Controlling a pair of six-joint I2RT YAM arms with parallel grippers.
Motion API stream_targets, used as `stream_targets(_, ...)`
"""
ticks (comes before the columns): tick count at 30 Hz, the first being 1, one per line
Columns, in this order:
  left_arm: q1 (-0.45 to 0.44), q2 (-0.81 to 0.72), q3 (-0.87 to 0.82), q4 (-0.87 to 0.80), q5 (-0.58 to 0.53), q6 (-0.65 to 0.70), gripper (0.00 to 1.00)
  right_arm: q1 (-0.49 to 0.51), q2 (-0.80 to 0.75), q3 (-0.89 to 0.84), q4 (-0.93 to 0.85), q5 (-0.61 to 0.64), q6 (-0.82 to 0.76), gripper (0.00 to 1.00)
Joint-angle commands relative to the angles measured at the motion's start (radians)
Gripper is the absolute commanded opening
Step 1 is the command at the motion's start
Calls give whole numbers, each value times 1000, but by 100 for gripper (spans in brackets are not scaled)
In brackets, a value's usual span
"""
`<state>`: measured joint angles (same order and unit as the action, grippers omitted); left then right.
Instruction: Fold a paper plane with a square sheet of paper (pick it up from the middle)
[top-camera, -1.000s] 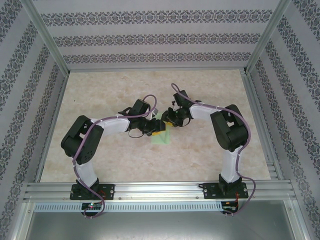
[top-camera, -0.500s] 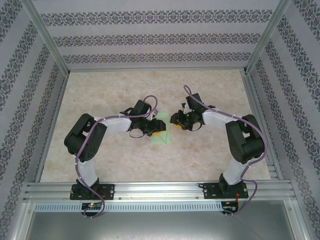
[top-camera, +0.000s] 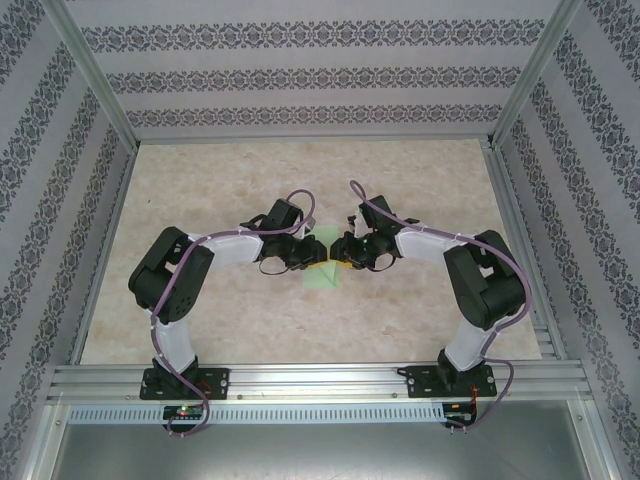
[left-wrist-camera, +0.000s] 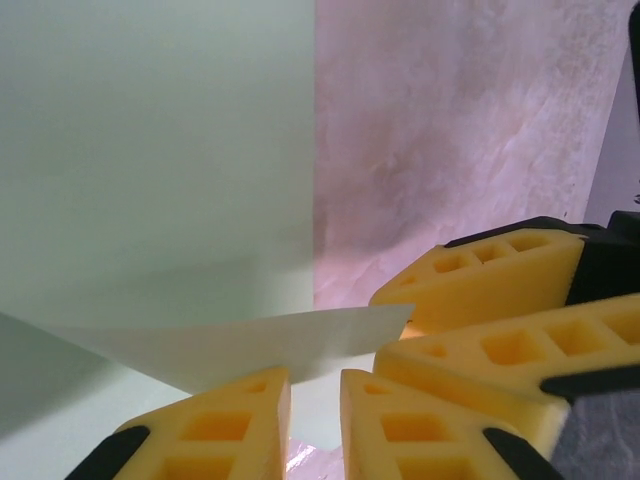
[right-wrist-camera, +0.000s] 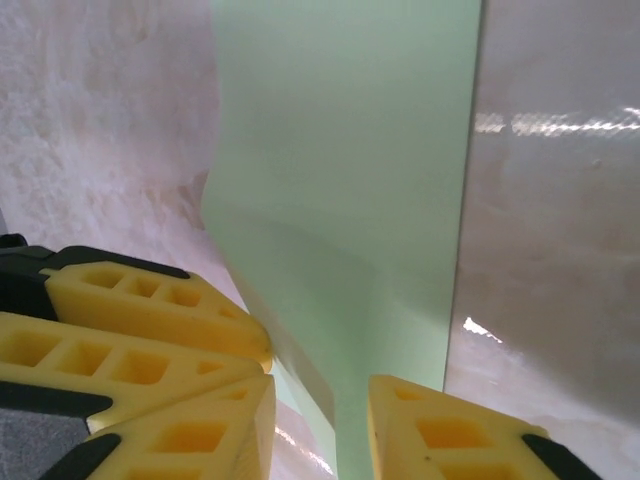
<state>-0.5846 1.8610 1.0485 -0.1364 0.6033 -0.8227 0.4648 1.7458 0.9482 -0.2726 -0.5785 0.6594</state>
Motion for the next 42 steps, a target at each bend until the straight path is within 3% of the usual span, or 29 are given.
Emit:
stream_targets(1, -9, 21, 27, -3, -13, 14, 20, 5, 20, 27, 29, -14, -11, 27)
stream_targets(7, -8, 19, 31, -5, -7, 14, 19, 2, 39, 44, 12, 18, -23, 10)
stream_targets(12, -9, 21, 44, -14, -1, 21, 19, -8, 54, 59, -6, 50, -43, 6)
stream_targets(42, -10, 79, 86, -33, 43, 37, 18, -17, 141, 126, -62, 89, -93, 7)
